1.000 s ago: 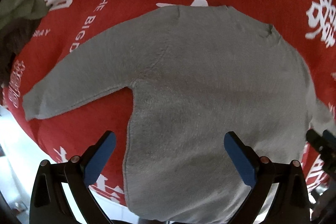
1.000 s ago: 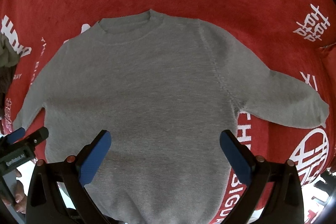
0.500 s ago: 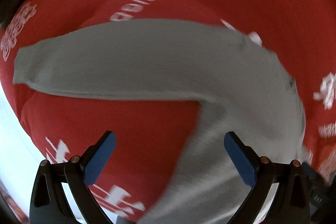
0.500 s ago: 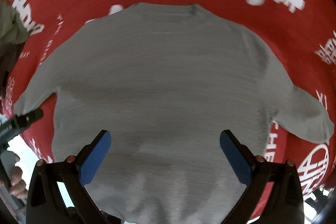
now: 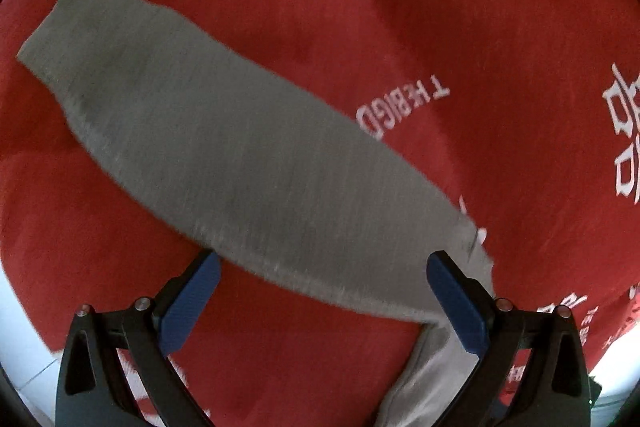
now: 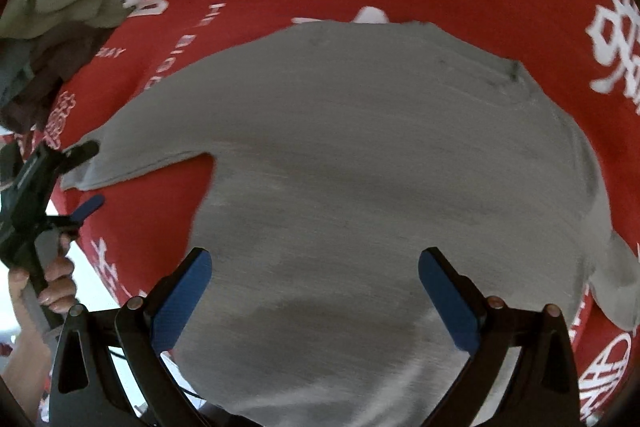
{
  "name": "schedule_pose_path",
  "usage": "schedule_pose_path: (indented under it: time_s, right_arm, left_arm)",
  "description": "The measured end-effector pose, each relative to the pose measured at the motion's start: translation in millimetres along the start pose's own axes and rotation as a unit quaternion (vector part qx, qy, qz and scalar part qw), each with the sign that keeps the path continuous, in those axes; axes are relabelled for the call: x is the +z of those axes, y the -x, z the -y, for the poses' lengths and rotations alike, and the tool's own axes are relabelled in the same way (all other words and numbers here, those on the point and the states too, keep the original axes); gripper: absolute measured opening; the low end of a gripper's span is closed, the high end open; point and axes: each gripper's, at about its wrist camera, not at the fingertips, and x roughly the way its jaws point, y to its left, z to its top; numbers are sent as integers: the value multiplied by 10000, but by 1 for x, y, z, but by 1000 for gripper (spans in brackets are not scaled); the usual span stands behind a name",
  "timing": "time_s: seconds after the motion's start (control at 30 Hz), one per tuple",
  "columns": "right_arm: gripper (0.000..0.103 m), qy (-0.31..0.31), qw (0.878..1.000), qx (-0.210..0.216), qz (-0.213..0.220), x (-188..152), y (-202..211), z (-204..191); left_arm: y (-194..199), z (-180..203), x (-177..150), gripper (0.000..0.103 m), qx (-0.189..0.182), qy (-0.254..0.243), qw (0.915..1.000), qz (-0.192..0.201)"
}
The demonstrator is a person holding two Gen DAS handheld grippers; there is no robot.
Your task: Fold small clothes
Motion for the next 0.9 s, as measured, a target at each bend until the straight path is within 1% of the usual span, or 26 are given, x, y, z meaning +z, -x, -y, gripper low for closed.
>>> schedule_pose_path:
  time_s: [0.13, 0.17, 0.2, 0.23, 0.27, 0.3, 0.33, 0.37, 0.4, 0.43, 0.47, 0.5, 0.6, 0.67, 0.73, 0.77, 0.8, 0.83, 0.9]
  right_arm:
    - [103, 171, 9998, 39, -17, 5, -6, -22]
    - [103, 208, 9998, 65, -16, 6, -6, -27]
    - [103, 246, 9997, 86, -17, 6, -6, -31]
    - [103, 270, 9996, 93, -16, 6, -6, -34]
    - [103, 284, 9995, 100, -18, 6, -6, -36]
    - [103, 286, 9995, 110, -29, 6, -6, -38]
    - [103, 277, 9995, 119, -33, 5, -6, -39]
    - [103, 259, 9996, 136, -34, 5, -6, -40]
    - [103, 237, 9996, 164, -39, 4, -5, -40]
    - [103, 207, 9996, 204, -32, 2, -3, -40]
    - [102, 179, 9996, 229, -19, 1, -2, -40]
    - [102, 143, 9996, 246, 4, 0, 1, -39]
    - [99, -39, 9995, 293, 85, -5, 10, -30]
    - [99, -160, 9993, 305, 157, -9, 15, -21]
    - [99, -325, 9989, 248, 225, -13, 20, -7]
    - [99, -433, 9985, 224, 250, -15, 23, 1]
    - [99, -549, 9979, 201, 276, -17, 26, 10]
    - [99, -690, 9970, 176, 317, -20, 31, 22]
    - [99, -936, 9946, 151, 415, -25, 41, 45]
  left_arm:
    - [-7, 3, 18, 103, -312, 304, 9989, 163]
    - [-9, 2, 24, 103, -310, 402, 9985, 227]
    - [-10, 3, 27, 103, -223, 441, 9984, 271]
    - [-11, 5, 30, 99, -82, 450, 9984, 322]
    - [-13, 10, 33, 83, 203, 371, 9984, 368]
    - [-14, 15, 35, 69, 477, 232, 9979, 366]
    - [-16, 21, 37, 41, 732, 40, 9967, 344]
    - [-21, 27, 39, 22, 939, -227, 9949, 287]
    - [-24, 30, 40, 21, 1033, -383, 9936, 232]
    - [-24, 30, 39, 17, 1088, -518, 9924, 243]
    - [-22, 35, 39, 12, 1156, -766, 9900, 264]
    - [-20, 40, 39, 12, 1170, -918, 9885, 278]
    - [0, 71, 32, 12, 1081, -1577, 9803, 504]
    - [10, 100, 27, 12, 931, -2091, 9715, 611]
    - [16, 126, 20, 12, 744, -2478, 9639, 626]
    - [16, 151, 11, 12, 580, -2795, 9563, 624]
    - [15, 167, 5, 12, 493, -2975, 9514, 621]
    - [13, 191, -8, 12, 323, -3238, 9437, 594]
    - [11, 223, -30, 12, 85, -3545, 9337, 503]
